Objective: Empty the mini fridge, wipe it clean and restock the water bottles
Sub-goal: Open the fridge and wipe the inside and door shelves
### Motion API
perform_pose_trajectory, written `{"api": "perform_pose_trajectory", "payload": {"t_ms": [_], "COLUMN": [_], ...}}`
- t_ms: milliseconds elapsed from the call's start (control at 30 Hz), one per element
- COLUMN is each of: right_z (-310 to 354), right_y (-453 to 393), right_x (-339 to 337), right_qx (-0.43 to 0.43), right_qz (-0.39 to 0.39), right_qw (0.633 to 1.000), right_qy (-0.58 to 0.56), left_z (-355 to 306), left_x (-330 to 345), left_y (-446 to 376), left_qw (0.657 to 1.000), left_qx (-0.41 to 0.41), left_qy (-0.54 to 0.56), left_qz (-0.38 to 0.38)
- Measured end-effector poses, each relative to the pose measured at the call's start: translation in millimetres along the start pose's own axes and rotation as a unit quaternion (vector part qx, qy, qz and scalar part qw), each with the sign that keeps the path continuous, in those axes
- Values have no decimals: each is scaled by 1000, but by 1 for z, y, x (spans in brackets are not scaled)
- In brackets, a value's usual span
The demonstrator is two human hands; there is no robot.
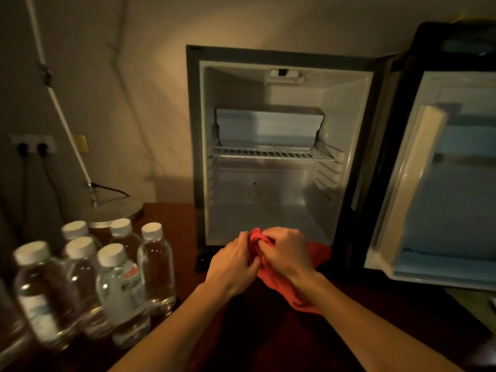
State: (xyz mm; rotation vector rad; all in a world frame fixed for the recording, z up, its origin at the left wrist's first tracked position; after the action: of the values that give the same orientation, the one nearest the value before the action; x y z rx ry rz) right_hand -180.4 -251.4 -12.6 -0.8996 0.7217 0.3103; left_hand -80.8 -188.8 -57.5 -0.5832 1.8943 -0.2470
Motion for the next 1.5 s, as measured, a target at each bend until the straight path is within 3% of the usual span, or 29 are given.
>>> {"api": "perform_pose_trajectory", "payload": {"t_ms": [100,200,400,500,600,767,867,967,1100,1333,1500], "right_z": [18,34,54,69,73,55,33,12,19,17,21], "right_y": [1,3,19,28,35,52,69,84,104,92,76], "right_x": [-14,-25,-25,-29,-32,-19,5,28,65,76,79], "right_qx": [8,0,-11,-56,-97,-97,-33,29,-39,-66,-72], "right_qz": [-68,-109,-99,-76,-40,25,103,169,338,273,251], "right_qw": [995,984,971,971,977,994,993,985,933,955,962], "right_qy": [-79,-144,-217,-219,-186,-41,51,-6,-121,-97,-81], "left_z": [23,29,17,22,16,15,14,16,27,36,43], "left_x": [-3,1,-17,-39,-60,-78,-63,-45,-26,-8,-4], "left_y": [15,30,52,67,78,99,112,118,114,101,93], "left_qw": [989,956,914,921,946,982,987,992,988,985,989], "left_qx": [-61,-86,-93,-115,-88,-119,-139,-117,-115,-118,-122], "left_qy": [135,280,393,360,292,137,83,24,-47,-75,-25], "left_qz": [20,30,-40,-99,-109,-58,1,38,95,103,82]}}
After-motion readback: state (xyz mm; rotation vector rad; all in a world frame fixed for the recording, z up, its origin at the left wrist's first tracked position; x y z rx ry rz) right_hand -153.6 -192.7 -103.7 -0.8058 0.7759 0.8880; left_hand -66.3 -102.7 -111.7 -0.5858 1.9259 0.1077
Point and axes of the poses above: each hand's wrist, its own y-axis away from the middle knuckle, its own x-axis out of the palm, z = x × y, the point moved 9 cm from there along -y, towards the middle knuckle
